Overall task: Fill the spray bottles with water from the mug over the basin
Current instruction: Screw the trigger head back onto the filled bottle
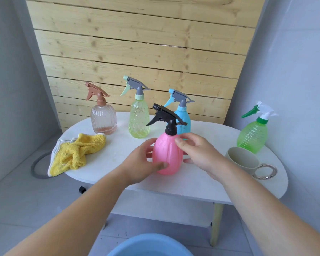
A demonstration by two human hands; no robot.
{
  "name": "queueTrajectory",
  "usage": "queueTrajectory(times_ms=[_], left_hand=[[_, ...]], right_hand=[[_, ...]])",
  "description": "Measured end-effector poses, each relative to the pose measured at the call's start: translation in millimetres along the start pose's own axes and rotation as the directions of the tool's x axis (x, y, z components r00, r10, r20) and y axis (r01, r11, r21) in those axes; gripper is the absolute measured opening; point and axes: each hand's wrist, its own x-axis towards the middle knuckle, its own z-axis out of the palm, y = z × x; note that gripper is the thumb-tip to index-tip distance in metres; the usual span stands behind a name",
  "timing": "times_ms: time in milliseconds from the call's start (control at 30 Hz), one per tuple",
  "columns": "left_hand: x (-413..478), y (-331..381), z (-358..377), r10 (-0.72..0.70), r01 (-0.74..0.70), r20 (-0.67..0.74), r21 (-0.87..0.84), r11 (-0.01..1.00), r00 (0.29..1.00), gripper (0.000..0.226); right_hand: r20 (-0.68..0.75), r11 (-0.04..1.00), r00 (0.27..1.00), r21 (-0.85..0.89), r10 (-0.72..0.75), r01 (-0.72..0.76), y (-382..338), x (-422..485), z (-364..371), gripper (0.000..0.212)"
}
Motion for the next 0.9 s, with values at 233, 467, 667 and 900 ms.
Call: queueTrajectory(times_ms=[233,467,667,900], left_hand=[[2,3,9,0.013,-0.013,-0.073,0.005,1.0,0.997,0.074],[14,42,34,0.092,-0.091,-0.099,0.01,0.996,0.991,0.079],[50,81,66,0.108,-0.112,-0.093,-0.041,0.993,0.99,0.068],[102,91,111,0.065,-0.066,-0.104,-0.002,0.998,0.992,0.081]], right_hand=[[0.071,0.989,0.991,0.088,0.115,-0.121,2,-17,5,0.028],[-0.046,0.998,0.998,0.051,0.051,-0.049,-8,-20,-31,0.032],[-0.002,0.987,0.999,0.154,0.053,-0.052,-26,-15,-96,0.021],[0.012,0.978,0.991,0.16,0.137,-0.137,-1,20,-147,0.033]])
